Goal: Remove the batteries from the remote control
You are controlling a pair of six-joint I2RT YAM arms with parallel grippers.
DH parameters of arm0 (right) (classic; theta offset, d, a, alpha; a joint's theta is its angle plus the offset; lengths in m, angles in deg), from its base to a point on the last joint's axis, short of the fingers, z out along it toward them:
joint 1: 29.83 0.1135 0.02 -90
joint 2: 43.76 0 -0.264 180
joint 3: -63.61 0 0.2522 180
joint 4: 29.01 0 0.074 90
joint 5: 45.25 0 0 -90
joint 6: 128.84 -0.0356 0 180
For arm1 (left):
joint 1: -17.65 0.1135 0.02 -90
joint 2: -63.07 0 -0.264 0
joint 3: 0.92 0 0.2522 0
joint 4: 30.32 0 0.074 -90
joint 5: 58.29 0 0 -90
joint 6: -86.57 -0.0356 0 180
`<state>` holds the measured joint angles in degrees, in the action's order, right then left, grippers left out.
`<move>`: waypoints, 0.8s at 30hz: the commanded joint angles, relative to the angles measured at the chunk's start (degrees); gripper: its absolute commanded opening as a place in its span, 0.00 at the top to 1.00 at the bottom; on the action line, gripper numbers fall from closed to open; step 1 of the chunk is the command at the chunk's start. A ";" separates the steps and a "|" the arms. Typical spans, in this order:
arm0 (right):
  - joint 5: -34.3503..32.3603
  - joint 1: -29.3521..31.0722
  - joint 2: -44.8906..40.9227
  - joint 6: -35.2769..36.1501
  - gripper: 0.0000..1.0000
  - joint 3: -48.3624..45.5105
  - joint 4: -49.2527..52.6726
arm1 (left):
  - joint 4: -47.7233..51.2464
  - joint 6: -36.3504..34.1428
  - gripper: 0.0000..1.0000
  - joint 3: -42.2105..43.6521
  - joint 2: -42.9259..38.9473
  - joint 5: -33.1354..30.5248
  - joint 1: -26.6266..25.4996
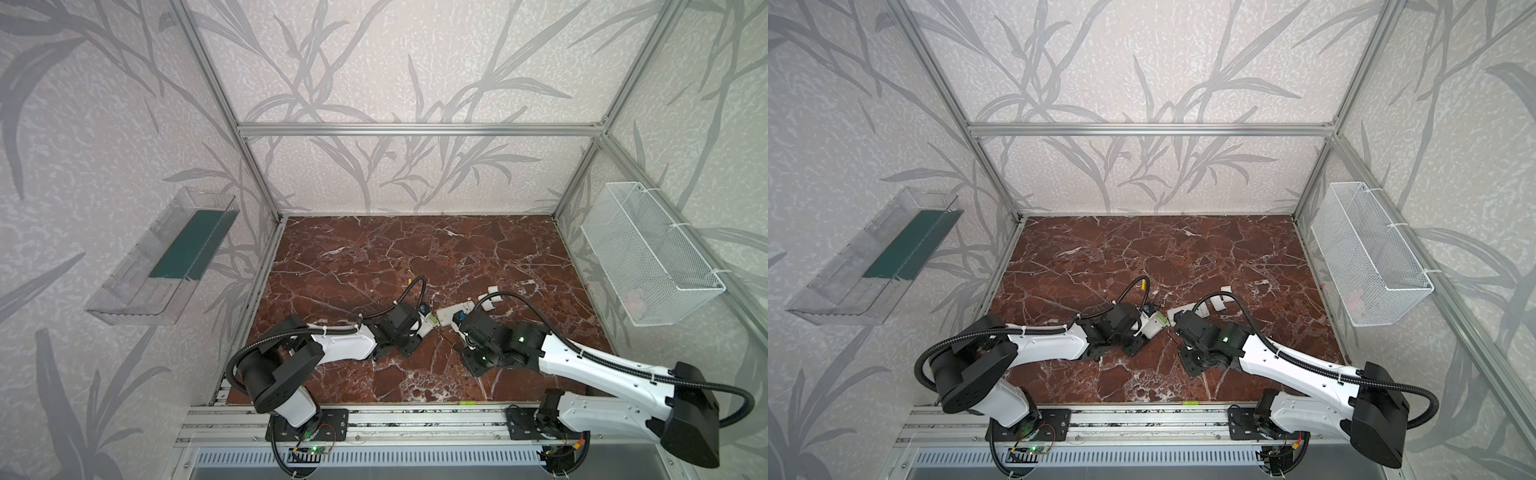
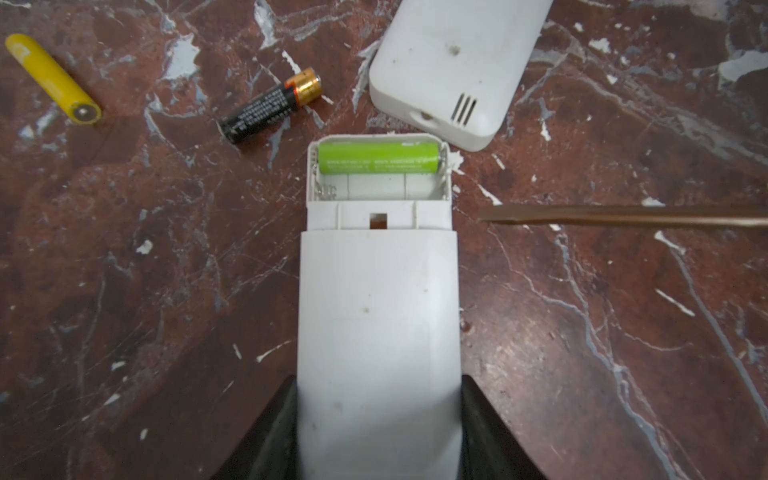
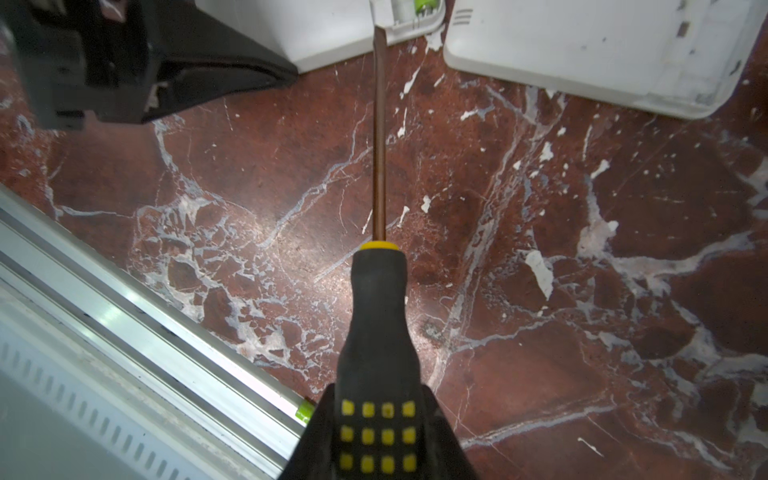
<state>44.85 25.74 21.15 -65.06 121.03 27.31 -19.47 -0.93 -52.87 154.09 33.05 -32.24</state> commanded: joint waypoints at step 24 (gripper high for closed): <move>-4.46 1.23 11.74 -12.66 1.00 8.20 3.90 | 7.14 4.38 1.00 0.67 -1.52 -0.70 -0.81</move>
<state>42.84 26.57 32.40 -74.59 128.20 28.71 -17.90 1.30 -52.87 153.43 32.07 -32.67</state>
